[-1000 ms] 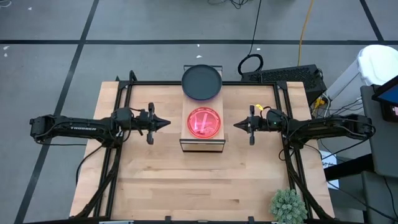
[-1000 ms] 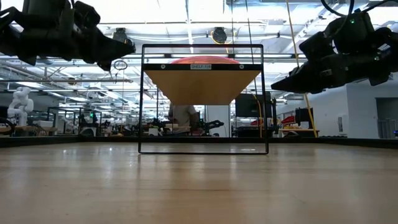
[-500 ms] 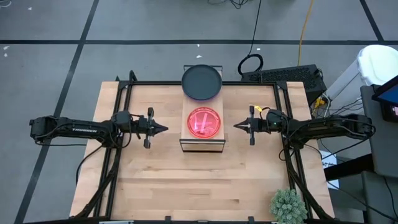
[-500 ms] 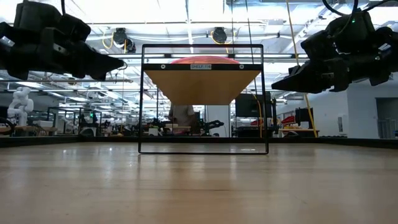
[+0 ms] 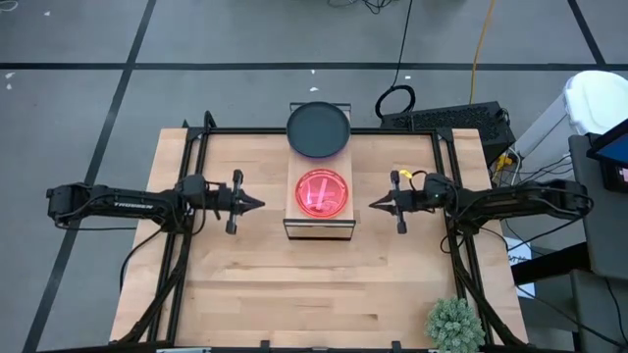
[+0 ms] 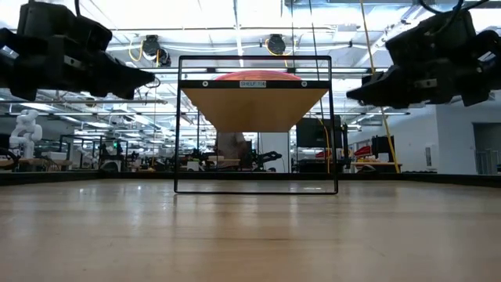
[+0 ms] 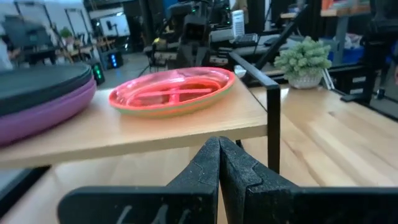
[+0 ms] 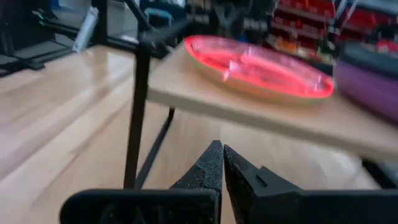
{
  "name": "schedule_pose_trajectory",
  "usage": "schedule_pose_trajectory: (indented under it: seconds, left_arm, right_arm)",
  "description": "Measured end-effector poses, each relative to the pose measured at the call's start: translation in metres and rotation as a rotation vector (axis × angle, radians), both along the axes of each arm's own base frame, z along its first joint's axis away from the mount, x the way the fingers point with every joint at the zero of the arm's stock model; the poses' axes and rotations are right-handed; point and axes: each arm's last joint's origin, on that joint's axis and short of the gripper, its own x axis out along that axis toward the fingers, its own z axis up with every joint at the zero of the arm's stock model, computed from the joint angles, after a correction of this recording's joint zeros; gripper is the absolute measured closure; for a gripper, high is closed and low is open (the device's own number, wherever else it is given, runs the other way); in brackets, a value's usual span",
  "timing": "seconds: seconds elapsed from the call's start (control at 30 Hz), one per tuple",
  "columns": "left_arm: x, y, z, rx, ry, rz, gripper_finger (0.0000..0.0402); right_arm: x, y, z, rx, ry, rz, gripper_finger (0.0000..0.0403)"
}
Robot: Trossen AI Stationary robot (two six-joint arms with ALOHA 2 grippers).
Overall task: Place and stack plates onto a shelf
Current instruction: Return to Home Position
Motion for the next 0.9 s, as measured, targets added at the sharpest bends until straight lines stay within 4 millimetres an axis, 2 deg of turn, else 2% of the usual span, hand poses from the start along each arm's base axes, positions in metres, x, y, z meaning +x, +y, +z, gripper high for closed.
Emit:
schedule_pose_trajectory:
  seconds: [0.2, 0.33, 0.53, 0.7, 0.9]
  left_arm:
    - [-0.001, 0.001, -0.006, -0.062, 0.062, 0.01, 0.0399]
    - [-0.001, 0.002, -0.006, -0.096, 0.067, 0.027, 0.0399]
    - [-0.004, 0.001, 0.0, -0.095, 0.028, 0.037, 0.0399]
    - [-0.006, 0.001, 0.0, -0.094, 0.038, 0.052, 0.0399]
    - [-0.009, 0.002, 0.0, -0.074, 0.044, 0.1, 0.0399]
  right_arm:
    - [-0.002, 0.001, 0.006, -0.066, -0.05, 0.038, 0.0403]
    - [-0.003, 0.0, 0.009, -0.022, -0.064, 0.031, 0.0403]
    - [-0.011, 0.003, 0.002, -0.019, -0.072, 0.025, 0.0403]
    - [-0.014, 0.0, 0.004, -0.014, -0.098, -0.081, 0.0403]
    - [-0.015, 0.002, 0.006, -0.068, -0.106, -0.061, 0.0403]
